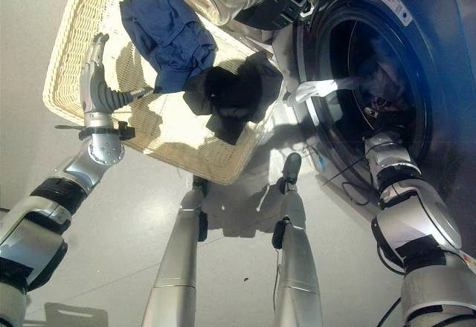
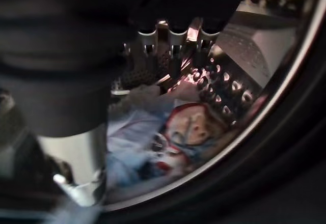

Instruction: Put the clothes into the washing machine.

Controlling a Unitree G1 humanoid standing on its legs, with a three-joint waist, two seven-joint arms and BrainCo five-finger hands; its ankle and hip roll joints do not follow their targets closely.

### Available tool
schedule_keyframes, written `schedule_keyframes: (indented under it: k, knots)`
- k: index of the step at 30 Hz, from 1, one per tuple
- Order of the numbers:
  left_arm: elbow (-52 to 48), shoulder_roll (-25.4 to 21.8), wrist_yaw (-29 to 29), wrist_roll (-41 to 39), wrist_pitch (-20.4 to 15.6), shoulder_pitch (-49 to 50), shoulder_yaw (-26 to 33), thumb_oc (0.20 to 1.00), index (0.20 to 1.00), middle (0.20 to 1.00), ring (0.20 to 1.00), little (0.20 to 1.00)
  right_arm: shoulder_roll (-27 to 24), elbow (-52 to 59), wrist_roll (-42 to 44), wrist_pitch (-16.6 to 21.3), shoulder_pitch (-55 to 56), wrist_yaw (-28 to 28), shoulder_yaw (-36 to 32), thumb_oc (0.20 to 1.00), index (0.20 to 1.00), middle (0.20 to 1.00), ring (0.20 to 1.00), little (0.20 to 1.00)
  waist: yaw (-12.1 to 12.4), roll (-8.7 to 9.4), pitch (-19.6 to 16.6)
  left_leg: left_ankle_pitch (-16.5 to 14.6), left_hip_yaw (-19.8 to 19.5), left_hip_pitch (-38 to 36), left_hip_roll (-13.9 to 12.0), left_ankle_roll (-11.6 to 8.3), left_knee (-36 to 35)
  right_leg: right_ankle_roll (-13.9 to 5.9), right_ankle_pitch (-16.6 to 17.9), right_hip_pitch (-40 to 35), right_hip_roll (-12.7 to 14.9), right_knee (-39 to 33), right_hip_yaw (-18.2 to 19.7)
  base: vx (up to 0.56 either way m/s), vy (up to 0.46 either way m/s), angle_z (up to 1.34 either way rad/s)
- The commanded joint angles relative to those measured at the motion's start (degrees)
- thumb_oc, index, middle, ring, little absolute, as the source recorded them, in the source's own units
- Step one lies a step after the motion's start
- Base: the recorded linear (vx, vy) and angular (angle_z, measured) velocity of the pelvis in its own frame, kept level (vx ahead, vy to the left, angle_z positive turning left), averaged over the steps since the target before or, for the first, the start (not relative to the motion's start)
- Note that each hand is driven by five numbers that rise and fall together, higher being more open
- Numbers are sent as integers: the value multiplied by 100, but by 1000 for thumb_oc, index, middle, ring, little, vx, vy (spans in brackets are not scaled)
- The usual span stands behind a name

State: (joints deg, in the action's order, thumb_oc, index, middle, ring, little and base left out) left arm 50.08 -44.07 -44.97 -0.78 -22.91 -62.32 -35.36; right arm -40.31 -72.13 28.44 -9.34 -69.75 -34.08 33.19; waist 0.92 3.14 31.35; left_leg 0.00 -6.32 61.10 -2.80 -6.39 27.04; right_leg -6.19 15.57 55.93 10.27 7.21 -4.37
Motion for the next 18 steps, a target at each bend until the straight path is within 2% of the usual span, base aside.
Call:
schedule_keyframes:
  k: [1, 7, 12, 17, 18]
  knots:
    - [17, -124, -66, 2, -95, -297, 84, 1000, 1000, 1000, 1000, 1000, -1363, 119, -890, -474, -820, -29, 288, 1000, 1000, 1000, 1000, 1000, 197, 31, -156, 488, -173, -699, -30, 243, -1211, -367, -308, -27, 14, 686, -331, -16, -33, 7]
    - [72, -38, -62, 62, -121, -380, 86, 1000, 1000, 1000, 1000, 1000, -1161, 374, -1529, -329, -827, -109, 424, 1000, 1000, 1000, 1000, 1000, 193, 2, -156, 492, -153, -685, -26, 246, -1224, -370, -330, -3, 39, 701, -338, -7, -3, -1]
    - [99, 138, -194, 229, -126, -377, 112, 1000, 1000, 1000, 1000, 1000, -914, 835, -2271, -39, -645, -262, 513, 1000, 1000, 1000, 1000, 1000, 172, -84, -156, 489, -113, -668, 1, 235, -1232, -370, -381, 83, 60, 758, -298, -3, 7, 1]
    - [130, 227, -341, 547, 8, -394, 110, 1000, 1000, 1000, 1000, 1000, -773, 1068, -2583, 30, -502, -360, 526, 1000, 1000, 1000, 1000, 1000, 146, -131, -156, 489, -80, -657, 13, 222, -1242, -366, -409, 133, 62, 781, -260, -5, 18, 2]
    - [172, 271, -471, 1070, 224, -440, 30, 1000, 1000, 1000, 1000, 1000, -687, 1182, -2663, 91, -438, -452, 552, 1000, 1000, 1000, 1000, 1000, 128, -163, -156, 489, -66, -658, 22, 222, -1270, -360, -423, 161, 63, 789, -243, -6, 47, 3]
